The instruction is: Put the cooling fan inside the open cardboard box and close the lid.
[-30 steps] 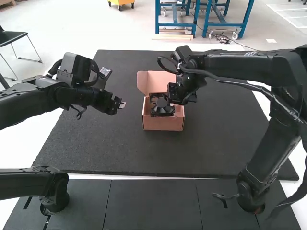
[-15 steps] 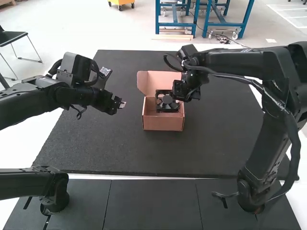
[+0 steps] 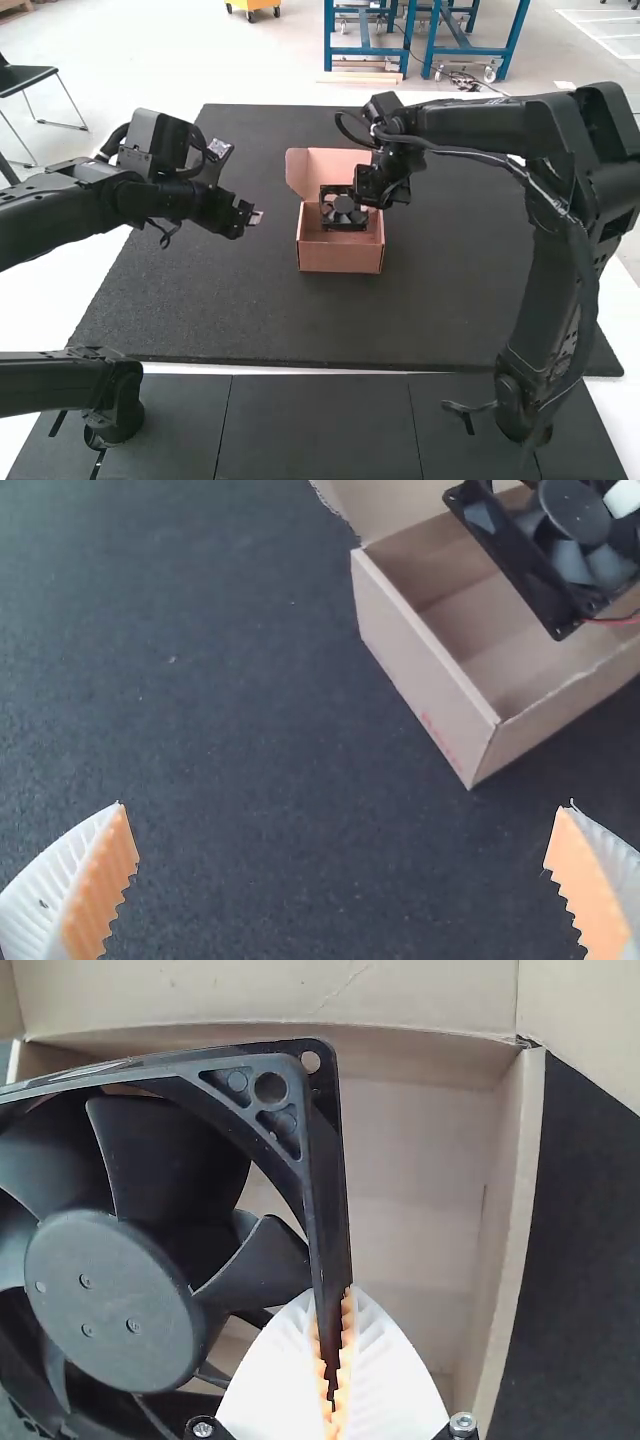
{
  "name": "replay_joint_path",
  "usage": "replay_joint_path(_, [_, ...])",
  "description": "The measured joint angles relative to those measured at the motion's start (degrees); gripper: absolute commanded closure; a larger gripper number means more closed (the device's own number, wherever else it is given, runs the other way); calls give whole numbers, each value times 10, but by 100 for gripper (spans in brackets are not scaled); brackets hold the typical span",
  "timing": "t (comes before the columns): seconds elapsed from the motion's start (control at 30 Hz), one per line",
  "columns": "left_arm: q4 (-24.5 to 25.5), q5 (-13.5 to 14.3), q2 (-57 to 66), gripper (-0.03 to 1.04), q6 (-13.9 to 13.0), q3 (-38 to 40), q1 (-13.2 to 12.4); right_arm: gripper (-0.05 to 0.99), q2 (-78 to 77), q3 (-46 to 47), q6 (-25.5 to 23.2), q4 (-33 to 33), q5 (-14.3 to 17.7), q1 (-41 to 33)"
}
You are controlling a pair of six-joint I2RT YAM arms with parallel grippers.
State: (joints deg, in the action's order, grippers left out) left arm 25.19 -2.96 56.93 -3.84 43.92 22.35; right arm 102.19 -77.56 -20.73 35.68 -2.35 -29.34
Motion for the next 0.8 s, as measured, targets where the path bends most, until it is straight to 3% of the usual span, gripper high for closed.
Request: replay_joint_path(0.8, [5, 0, 0, 5, 1, 22, 0, 96, 56, -3, 4, -7, -9, 0])
